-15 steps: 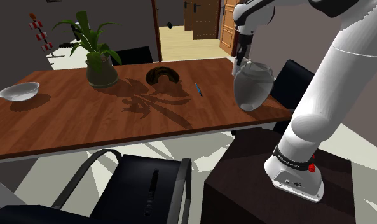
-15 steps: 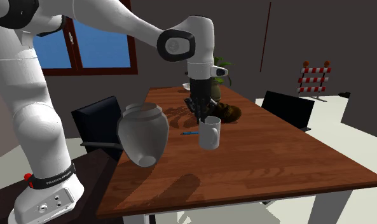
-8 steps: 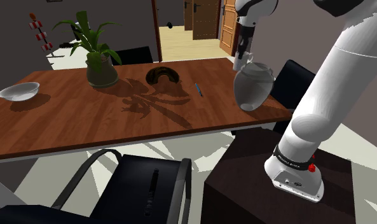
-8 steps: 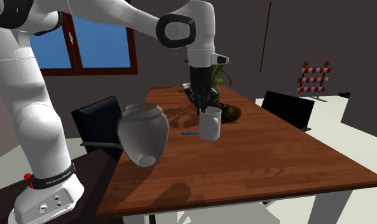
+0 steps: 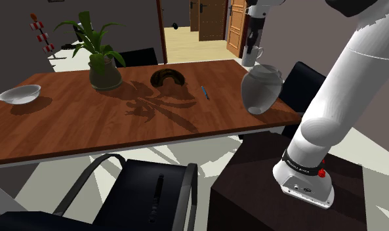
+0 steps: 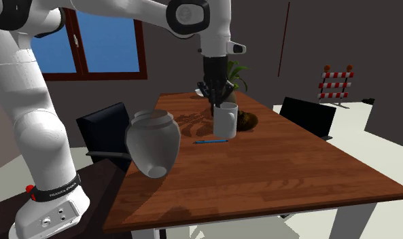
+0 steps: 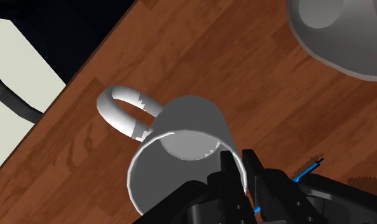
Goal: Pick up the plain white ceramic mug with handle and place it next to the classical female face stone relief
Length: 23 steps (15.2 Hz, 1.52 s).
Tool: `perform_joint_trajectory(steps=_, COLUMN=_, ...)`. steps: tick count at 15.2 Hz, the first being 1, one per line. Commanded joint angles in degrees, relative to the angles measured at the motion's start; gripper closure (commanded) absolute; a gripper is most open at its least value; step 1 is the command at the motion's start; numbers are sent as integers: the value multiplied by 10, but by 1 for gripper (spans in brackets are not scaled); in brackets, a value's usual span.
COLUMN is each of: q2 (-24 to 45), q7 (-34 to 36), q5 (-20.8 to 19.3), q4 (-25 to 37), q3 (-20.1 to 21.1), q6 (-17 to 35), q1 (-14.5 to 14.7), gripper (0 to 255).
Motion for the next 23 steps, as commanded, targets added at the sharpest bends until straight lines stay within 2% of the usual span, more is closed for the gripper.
perform_joint_trajectory(steps=1, q2=0, q7=1, q5=0, q4=16, q3=0, q6=-16, q1=0, gripper=255)
perform_joint_trajectory(steps=4, q2=9, q7=10, q5=6, q4=34, q3=5, q6=-27, q1=6, gripper=255)
perform_joint_trajectory(steps=13, q2=115, q7=78, q5=63, q4=143, q3=44, q6=-45, q1=42, gripper=255)
perform_joint_trajectory(steps=18, q2=191, q7=111, q5=98, q4=235, q3=63, q6=-71, q1=50, gripper=255)
perform_joint_trajectory(steps=23, q2=284, q7=146, q5=135, q4=364, q3=84, q6=-113, q1=45, gripper=255)
